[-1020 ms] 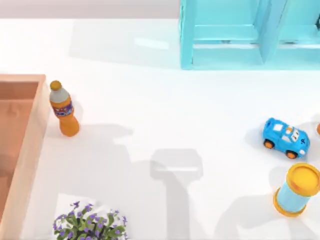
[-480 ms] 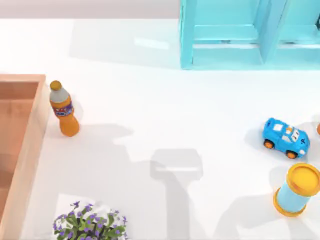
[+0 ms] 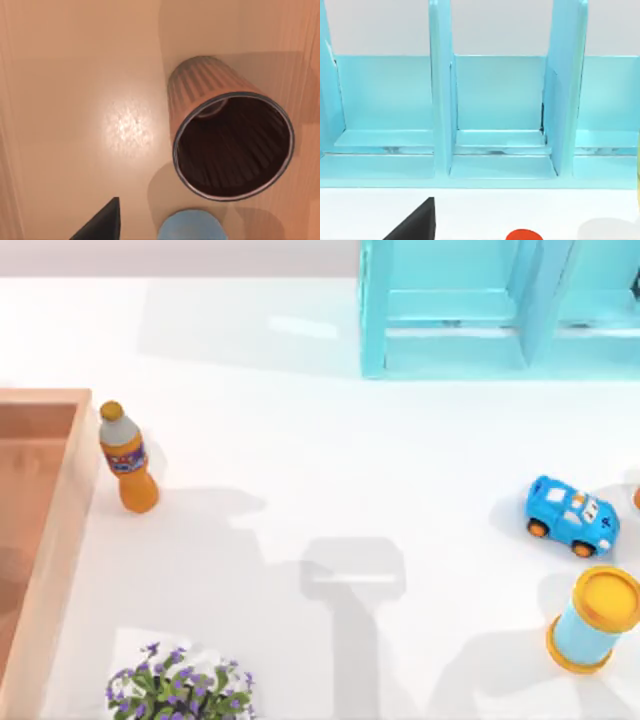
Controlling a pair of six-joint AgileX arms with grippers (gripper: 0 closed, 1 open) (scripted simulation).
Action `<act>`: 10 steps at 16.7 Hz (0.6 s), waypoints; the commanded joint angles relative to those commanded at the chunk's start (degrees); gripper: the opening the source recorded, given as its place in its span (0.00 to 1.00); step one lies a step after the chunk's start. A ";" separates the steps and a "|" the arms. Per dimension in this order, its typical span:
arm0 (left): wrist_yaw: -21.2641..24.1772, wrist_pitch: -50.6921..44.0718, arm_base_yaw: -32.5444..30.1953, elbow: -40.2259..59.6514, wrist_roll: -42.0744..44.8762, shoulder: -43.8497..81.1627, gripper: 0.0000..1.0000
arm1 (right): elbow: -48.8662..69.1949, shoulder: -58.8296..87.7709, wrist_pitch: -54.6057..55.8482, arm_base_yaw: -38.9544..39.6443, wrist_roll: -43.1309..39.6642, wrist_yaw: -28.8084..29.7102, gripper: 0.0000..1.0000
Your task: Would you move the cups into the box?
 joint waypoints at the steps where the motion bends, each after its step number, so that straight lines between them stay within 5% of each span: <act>1: 0.02 -1.37 0.04 1.38 -0.04 0.24 1.00 | 0.00 0.00 0.00 0.00 0.00 0.00 1.00; 10: 0.04 -21.95 -0.31 23.74 -0.21 1.59 1.00 | 0.00 0.00 0.00 0.00 0.00 0.00 1.00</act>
